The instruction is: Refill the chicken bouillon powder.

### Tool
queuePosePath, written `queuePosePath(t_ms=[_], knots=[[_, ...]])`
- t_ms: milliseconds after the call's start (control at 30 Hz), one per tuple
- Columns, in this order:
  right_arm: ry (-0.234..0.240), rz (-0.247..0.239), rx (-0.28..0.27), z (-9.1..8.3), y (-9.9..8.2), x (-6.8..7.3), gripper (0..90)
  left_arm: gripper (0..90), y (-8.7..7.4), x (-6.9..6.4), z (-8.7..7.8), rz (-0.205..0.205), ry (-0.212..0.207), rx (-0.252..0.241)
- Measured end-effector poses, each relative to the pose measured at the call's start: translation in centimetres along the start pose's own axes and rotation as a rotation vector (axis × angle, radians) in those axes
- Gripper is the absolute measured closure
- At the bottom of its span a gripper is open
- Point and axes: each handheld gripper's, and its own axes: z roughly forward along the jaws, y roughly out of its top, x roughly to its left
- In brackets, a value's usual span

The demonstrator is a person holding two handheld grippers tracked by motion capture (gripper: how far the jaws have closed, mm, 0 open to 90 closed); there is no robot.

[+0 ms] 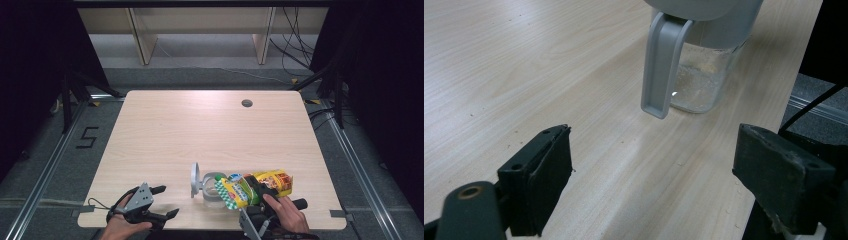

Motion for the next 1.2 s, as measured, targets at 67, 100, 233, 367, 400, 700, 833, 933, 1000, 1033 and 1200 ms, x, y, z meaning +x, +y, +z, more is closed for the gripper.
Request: queuePosePath(t_ms=[67, 100, 233, 367, 400, 700, 833, 933, 1000, 1033, 1200], knots=[[-0.009, -0.042, 0.013, 0.0, 0.2, 0.1, 63.0, 15.2, 0.0, 0.0, 0.0, 0.001, 0.002, 0.001], [-0.014, -0.064, 0.012, 0.0, 0.3, 0.0, 63.0, 15.2, 0.0, 0.0, 0.0, 0.000, 0.002, 0.000], [-0.017, -0.066, 0.011, 0.0, 0.4, 0.1, 63.0, 15.2, 0.0, 0.0, 0.0, -0.003, 0.000, -0.003], [-0.022, -0.090, 0.041, 0.0, 0.5, 0.5, 63.0, 15.2, 0.0, 0.1, 0.0, 0.022, -0.002, 0.002], [-0.034, -0.152, 0.047, 0.0, 0.7, 0.4, 63.1, 15.2, 0.0, 0.2, 0.0, 0.022, -0.003, 0.004], [-0.055, -0.251, 0.083, 0.1, 1.1, 1.1, 63.1, 15.2, 0.0, 0.1, 0.0, -0.008, -0.001, 0.010], [-0.080, -0.249, 0.078, 0.1, 1.2, 1.3, 63.4, 15.2, -0.1, 0.1, 0.0, -0.008, -0.001, 0.012], [-0.082, -0.344, 0.072, 0.1, 1.5, 0.9, 63.5, 15.2, -0.1, 0.1, 0.0, -0.009, -0.001, 0.011], [-0.088, -0.383, 0.071, 0.1, 1.7, 0.8, 63.5, 15.2, -0.1, 0.1, 0.0, -0.010, 0.000, 0.009], [-0.090, -0.381, 0.080, 0.0, 1.8, 0.9, 63.5, 15.2, -0.1, 0.1, 0.0, -0.010, 0.000, 0.009], [-0.087, -0.405, 0.088, 0.0, 2.0, 1.0, 63.6, 15.2, -0.1, 0.0, 0.1, -0.017, -0.003, 0.001]])
